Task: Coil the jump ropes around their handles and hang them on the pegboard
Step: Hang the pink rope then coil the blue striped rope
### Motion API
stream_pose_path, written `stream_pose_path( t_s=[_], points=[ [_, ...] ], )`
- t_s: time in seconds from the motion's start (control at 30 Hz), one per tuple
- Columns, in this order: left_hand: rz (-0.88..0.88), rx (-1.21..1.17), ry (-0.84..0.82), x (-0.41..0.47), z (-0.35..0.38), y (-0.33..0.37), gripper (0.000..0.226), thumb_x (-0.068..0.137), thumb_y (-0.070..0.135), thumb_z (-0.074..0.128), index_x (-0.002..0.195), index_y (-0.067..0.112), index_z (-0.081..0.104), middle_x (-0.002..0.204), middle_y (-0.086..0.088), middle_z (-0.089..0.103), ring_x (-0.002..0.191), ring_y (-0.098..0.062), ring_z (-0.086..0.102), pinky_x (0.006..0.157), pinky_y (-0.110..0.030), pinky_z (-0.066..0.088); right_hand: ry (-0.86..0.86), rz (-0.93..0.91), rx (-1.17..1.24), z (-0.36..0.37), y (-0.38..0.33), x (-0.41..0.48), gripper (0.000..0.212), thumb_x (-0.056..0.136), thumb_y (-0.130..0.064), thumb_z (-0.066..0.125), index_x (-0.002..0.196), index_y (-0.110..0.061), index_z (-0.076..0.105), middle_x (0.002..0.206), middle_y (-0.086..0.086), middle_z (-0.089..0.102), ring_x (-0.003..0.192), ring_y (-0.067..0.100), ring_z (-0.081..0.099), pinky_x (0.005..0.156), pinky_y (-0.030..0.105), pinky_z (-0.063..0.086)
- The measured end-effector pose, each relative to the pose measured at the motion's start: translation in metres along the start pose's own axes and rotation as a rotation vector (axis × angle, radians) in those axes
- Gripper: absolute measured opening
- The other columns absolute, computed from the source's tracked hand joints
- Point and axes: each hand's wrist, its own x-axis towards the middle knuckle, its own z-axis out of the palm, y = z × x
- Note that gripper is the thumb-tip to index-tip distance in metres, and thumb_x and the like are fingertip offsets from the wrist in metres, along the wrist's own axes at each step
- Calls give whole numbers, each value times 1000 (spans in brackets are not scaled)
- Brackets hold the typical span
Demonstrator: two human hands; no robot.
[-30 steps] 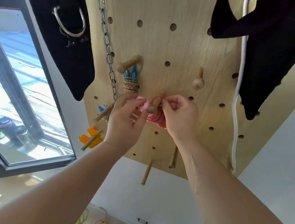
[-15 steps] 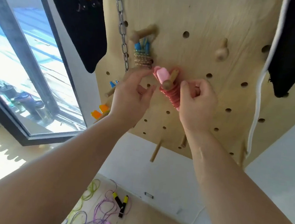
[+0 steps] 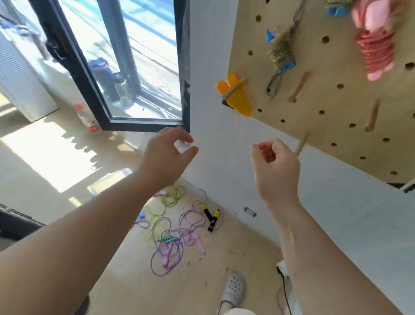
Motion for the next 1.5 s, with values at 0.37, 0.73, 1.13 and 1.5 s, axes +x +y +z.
stream_pose_path(
  t_s=[0.37,0.73,1.13,1.5],
  points=[
    [-459,68,-238,-87,-45,-188,26,90,36,72,112,25,65,119,5,60,109,-18,58,89,-32,42,-655,371,-205,134,64,-101,12,92,-36,70,98,-26,69,92,-4,66,80,10,59,67,24,44],
    [-811,228,-362,-51,-47,-329,34,87,41,72,115,23,64,126,-3,61,114,-20,57,95,-35,44,-989,520,-372,275,126,-37,26,89,-50,66,103,-28,64,99,-7,65,92,17,63,87,47,57],
    [-862,164,-518,16,-37,-497,30,92,37,69,117,23,64,127,-2,59,106,-16,53,92,-30,40,-1050,599,-483,489,168,8,26,97,-41,57,115,-24,62,115,-2,64,104,21,60,84,33,49],
    [-762,297,-697,88,56,-710,27,95,33,65,118,19,61,120,-5,60,98,-27,61,85,-34,47,-909,743,-365,675,322,2,23,101,-23,50,110,-12,67,114,9,66,109,30,61,95,41,51]
  ],
)
